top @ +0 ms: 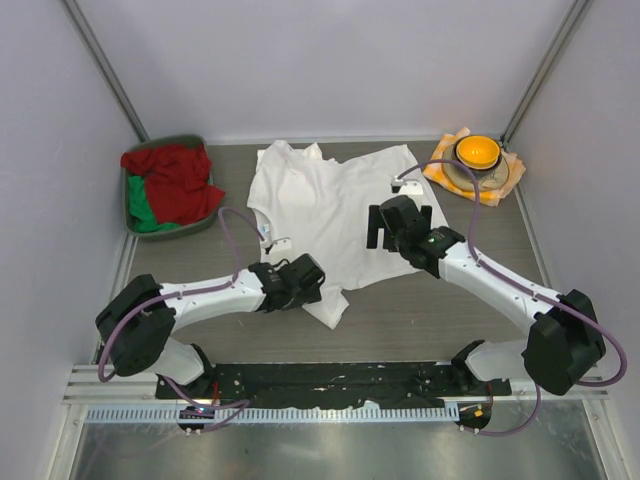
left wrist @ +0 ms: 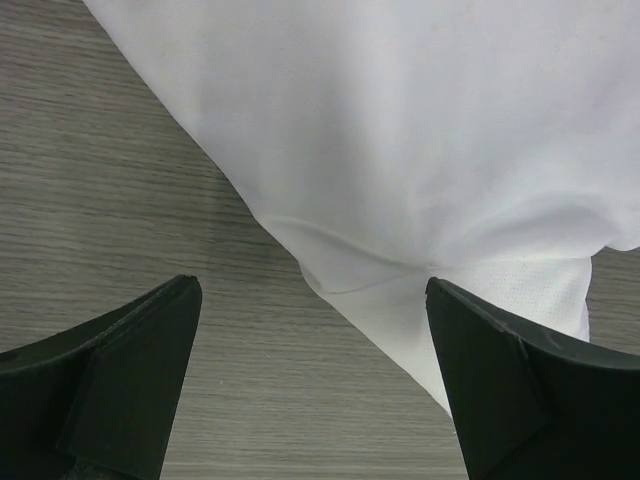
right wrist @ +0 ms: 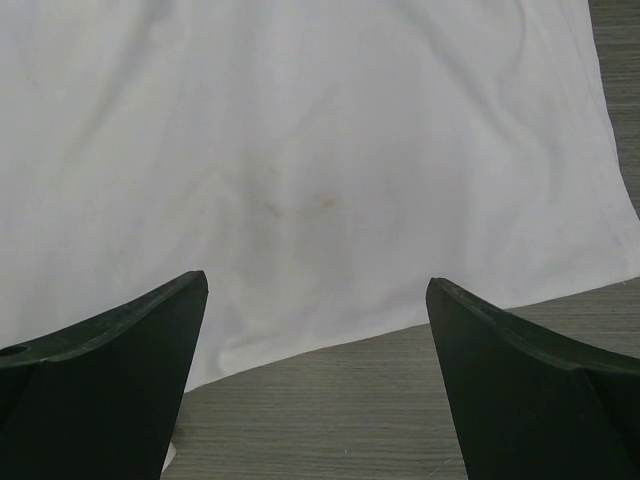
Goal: Fold and stack the t-shirts
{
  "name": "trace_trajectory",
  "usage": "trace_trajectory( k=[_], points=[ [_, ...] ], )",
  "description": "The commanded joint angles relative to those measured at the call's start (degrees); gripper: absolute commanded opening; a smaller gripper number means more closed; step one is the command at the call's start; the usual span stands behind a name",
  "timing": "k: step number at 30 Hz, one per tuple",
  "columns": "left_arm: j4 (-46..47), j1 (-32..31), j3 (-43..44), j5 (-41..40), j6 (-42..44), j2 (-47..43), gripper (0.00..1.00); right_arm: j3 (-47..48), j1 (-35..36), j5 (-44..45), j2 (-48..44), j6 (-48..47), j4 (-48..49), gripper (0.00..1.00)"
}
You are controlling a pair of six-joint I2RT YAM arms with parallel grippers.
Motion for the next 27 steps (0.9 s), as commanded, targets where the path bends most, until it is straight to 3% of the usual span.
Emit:
trace_trajectory(
  k=[1,7,10,13,14,18,20,27],
  points=[
    [0.0,-0.7,-0.7,-7.9,-4.7,0.6,1.0,-0.9,1.1,2.1,-1.1,1.4,1.4,0.97],
    [-0.4,-0.7,0.2,-11.4,-6.5,6.0,1.0,-1.2,2.1,2.7,-1.5,0.8,1.0,0.97],
    [2.1,-0.7,0.2,-10.1,-6.8,9.0,0.94,-1.7,2.3,2.7,-1.9,0.8,1.1,0.96],
    [4.2,-0.7,0.4,-10.0,-7.0,11.6,0.75,-1.9,2.4,2.7,-2.0,1.0,1.2,0.96],
    [4.5,-0.7,0.6,-10.2,-7.0,12.1,0.62,-2.0,2.4,2.7,-2.1,1.0,1.2,0.96],
    [4.8,-0.6,2.8,-12.4,-5.5,13.0,0.27,-2.5,2.5,3.1,-2.2,0.9,1.4,0.96],
    [3.1,-0.6,4.0,-13.4,-4.8,12.2,0.0,-2.6,2.5,3.4,-2.1,0.9,1.5,0.96],
    [-1.9,-0.6,12.5,-11.0,7.2,-0.8,0.0,-2.6,2.4,4.1,-2.4,0.8,1.4,0.96]
  ],
)
